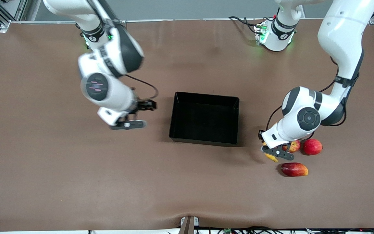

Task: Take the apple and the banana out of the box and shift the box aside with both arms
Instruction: 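Place the banana beside the apple while the right gripper reaches the box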

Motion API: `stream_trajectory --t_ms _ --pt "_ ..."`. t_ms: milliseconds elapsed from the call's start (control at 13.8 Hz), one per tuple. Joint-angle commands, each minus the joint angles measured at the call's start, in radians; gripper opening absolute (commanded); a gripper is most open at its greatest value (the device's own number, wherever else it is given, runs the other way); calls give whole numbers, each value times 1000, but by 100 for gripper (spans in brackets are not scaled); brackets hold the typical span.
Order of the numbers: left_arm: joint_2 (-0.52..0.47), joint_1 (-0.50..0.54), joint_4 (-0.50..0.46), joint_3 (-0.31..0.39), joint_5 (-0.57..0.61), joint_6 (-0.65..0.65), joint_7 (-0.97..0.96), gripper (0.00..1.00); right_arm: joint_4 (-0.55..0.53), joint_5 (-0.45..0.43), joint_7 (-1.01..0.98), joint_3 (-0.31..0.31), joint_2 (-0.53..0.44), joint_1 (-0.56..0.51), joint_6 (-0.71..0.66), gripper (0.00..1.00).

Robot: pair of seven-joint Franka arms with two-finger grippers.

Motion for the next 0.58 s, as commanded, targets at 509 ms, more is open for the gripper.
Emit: stream_trajectory --t_ms 509 --pt "46 30 -72 11 9 133 6 0 19 12 43 -12 208 134 255 100"
